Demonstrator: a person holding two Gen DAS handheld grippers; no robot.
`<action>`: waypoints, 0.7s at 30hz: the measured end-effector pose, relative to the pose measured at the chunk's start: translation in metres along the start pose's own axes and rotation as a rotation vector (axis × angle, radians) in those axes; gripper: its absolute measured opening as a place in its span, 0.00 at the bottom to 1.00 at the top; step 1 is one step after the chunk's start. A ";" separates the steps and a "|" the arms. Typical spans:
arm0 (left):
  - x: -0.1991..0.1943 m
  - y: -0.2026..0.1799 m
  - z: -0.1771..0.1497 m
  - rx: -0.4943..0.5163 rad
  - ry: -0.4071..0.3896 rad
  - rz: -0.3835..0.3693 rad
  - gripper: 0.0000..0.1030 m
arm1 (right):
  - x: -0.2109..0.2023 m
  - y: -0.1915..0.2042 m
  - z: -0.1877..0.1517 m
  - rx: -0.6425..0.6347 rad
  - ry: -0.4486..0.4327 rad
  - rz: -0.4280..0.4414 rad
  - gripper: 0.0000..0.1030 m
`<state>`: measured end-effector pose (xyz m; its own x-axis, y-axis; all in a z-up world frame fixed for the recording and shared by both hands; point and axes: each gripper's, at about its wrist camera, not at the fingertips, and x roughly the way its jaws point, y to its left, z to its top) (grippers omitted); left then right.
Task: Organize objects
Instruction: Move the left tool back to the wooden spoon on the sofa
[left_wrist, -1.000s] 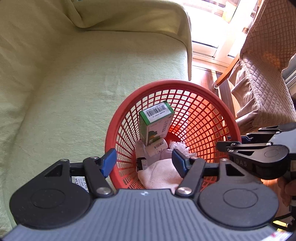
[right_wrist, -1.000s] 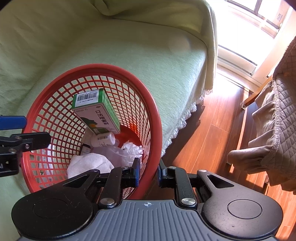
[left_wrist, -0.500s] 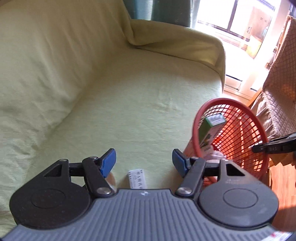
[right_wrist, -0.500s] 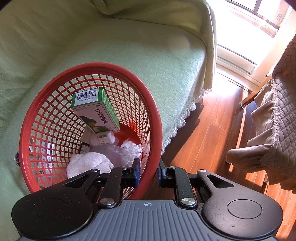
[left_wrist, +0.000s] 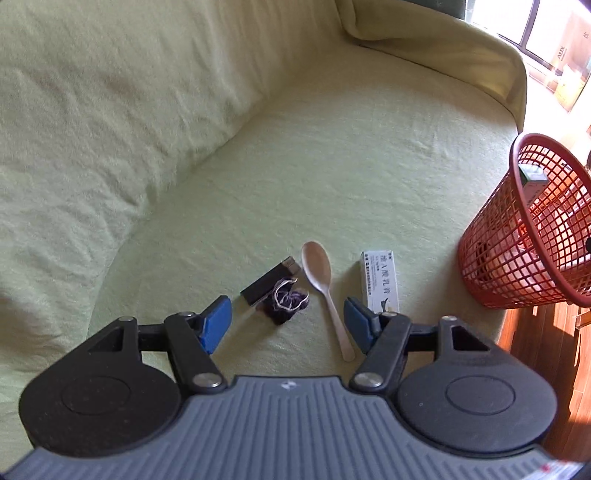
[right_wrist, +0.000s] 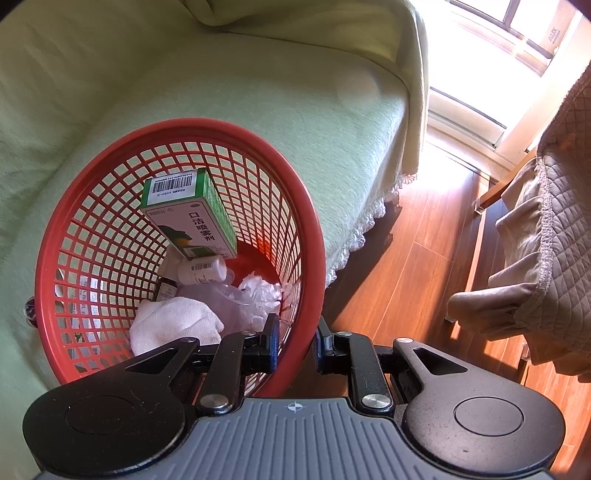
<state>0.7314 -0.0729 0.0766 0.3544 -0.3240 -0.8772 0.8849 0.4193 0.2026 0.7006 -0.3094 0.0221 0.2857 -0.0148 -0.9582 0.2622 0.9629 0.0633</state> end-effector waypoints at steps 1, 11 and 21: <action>0.000 0.003 -0.004 -0.010 0.003 0.000 0.61 | 0.000 0.001 0.000 0.000 0.000 -0.002 0.15; 0.011 0.011 -0.027 -0.036 0.031 -0.004 0.60 | -0.002 0.004 -0.002 0.010 -0.002 -0.016 0.15; 0.048 -0.013 -0.030 -0.041 0.048 -0.065 0.49 | -0.002 0.006 -0.004 0.014 -0.005 -0.025 0.15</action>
<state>0.7278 -0.0683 0.0183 0.2805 -0.3115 -0.9079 0.8922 0.4334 0.1270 0.6973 -0.3026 0.0235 0.2838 -0.0403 -0.9580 0.2817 0.9585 0.0432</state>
